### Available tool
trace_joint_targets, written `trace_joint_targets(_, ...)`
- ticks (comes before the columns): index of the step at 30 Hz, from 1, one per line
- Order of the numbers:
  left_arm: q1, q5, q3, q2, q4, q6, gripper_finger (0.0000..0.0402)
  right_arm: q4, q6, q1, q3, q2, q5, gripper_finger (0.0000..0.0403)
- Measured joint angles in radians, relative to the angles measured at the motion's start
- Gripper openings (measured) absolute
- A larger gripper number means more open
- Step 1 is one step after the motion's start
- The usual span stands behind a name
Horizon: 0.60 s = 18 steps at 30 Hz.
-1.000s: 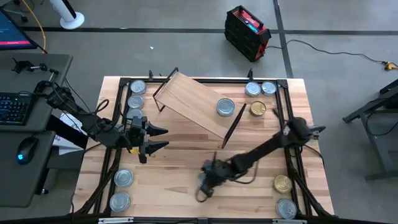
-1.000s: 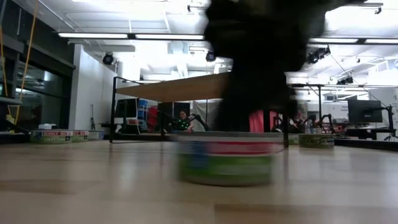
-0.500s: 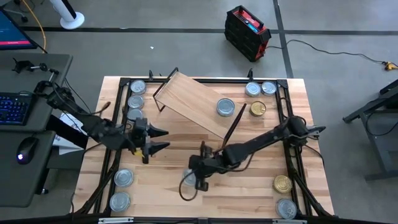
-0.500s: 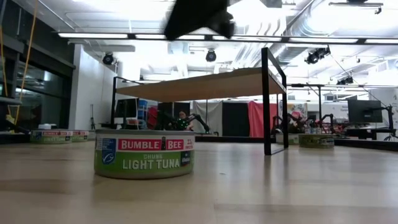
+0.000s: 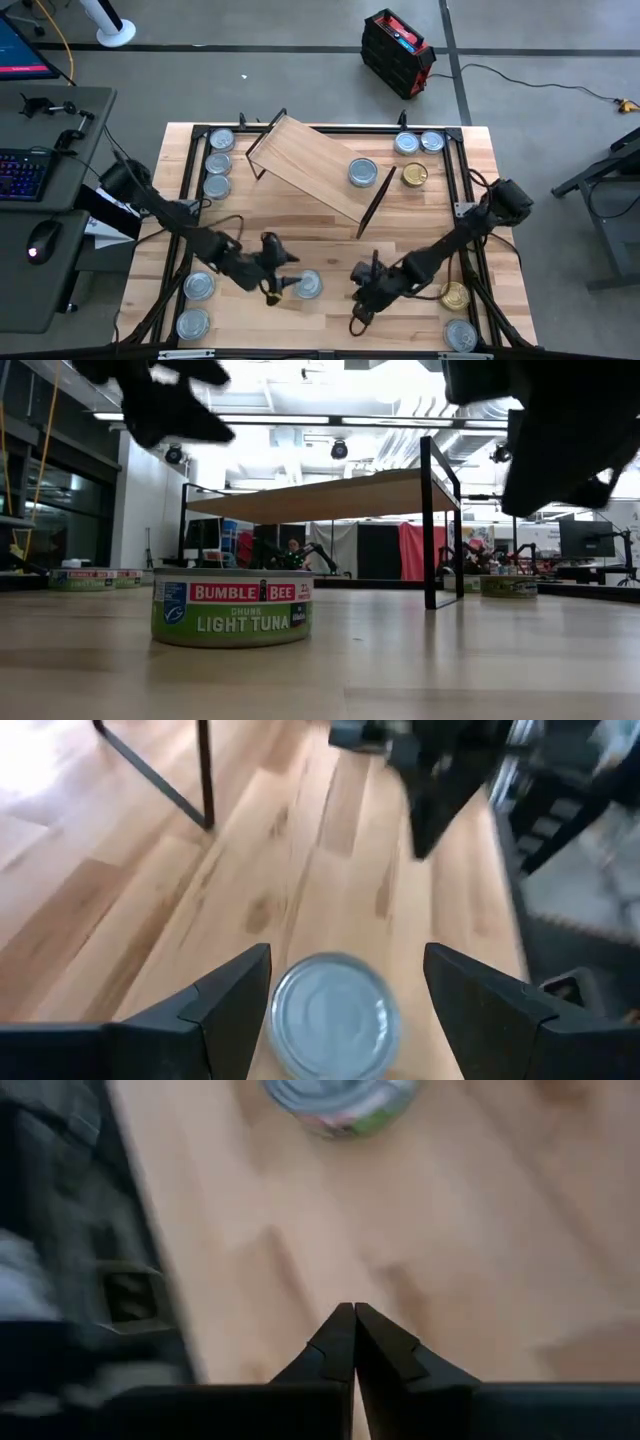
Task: Stack canned seafood by type on shelf
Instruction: Stack the white-green tuna can on top of the other white-green tuna can on the shelf
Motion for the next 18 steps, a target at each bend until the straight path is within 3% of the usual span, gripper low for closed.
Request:
trace_joint_targets(3,0.000,0.027,0.000,0.060,-0.002,0.031,0.0252,0.149,0.051,-0.003,-0.045,0.016,-0.014,0.0000)
trace_joint_targets(6,-0.002,0.067,0.000,0.089,-0.003,0.025,0.0213,0.156,0.040,-0.021,-0.033,0.033,-0.014,0.0000)
trace_joint_targets(12,-0.004,0.054,0.001,0.097,0.000,-0.034,0.0023,0.144,0.017,-0.084,-0.013,0.045,-0.013,0.0000)
trace_joint_targets(18,-0.001,0.059,0.001,0.111,-0.031,-0.047,0.0001,0.156,0.079,-0.159,-0.013,0.086,-0.017,0.0000)
